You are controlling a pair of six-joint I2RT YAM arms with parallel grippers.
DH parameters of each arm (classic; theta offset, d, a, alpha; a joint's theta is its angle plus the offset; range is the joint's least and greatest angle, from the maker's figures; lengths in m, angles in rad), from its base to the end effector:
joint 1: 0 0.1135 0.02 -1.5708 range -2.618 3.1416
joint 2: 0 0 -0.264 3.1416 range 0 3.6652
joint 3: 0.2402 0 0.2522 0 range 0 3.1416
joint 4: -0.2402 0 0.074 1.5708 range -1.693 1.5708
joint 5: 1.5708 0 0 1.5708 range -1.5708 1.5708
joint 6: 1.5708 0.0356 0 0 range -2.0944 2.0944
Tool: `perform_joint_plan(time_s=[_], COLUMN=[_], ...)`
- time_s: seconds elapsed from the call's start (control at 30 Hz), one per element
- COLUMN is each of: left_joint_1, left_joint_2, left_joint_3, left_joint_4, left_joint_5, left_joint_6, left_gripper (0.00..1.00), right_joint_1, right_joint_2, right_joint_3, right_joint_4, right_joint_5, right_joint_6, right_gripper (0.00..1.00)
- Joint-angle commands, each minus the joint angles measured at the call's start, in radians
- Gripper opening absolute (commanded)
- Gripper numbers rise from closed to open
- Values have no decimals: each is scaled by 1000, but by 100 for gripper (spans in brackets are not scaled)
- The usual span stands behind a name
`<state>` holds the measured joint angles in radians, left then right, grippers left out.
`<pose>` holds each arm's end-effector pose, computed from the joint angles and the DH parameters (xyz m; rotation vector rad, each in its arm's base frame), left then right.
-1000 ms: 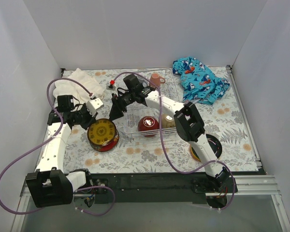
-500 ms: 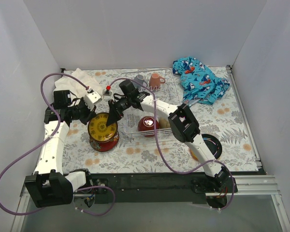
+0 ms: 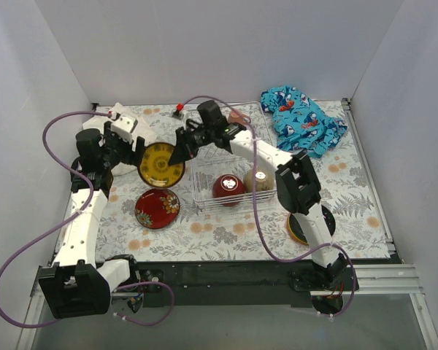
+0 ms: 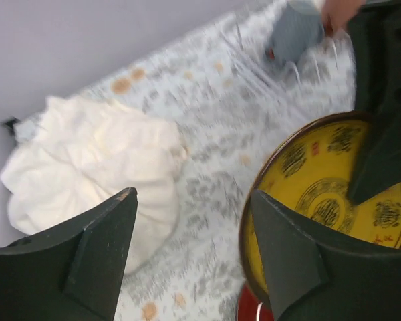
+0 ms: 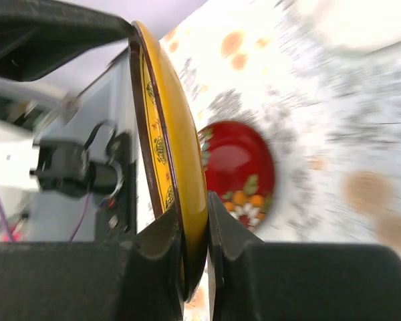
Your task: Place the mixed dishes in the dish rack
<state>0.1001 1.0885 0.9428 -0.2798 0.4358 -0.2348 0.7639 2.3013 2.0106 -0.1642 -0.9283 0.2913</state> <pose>0.2457 0.0096 0.3273 -0.0511 1.9904 -0.5210 0.3657 0.3897 0.2555 -1.1297 1.8884 1.5685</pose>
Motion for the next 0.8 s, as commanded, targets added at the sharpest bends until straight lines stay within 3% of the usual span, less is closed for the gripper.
perform_joint_plan(time_s=[0.0,0.13,0.23,0.27,0.4,0.57,0.77], left_joint_1=[16,16,13,10,-45,-152,-169], left_joint_2=[-12,63,94,100,108,83,44], left_joint_3=[63,114,91,80,21,-64,-121], left_joint_4=[361,372,373,373,367,366,338], left_joint_5=[-198,-206,-174,-158,-111,-105,-112], left_joint_6=[-231,-368,-402,-409,-411,-408,-406], left_gripper=[68,67,56,39,0,0,0], right_joint_1=[-93,-121,-129,-132,-133,-133,-135], right_joint_2=[-226,-360,-472,-500,-594,-674,-660], right_joint_3=[23,-10,-110,-169,-275,-360,-362], right_joint_4=[-101,-172,-196,-204,-244,-276,-336], right_joint_5=[179,360,638,781,1126,1434,1633], right_joint_6=[-67,-156,-182,-178,-137,-104,-67], right_gripper=[1,1,1,1,1,1,1])
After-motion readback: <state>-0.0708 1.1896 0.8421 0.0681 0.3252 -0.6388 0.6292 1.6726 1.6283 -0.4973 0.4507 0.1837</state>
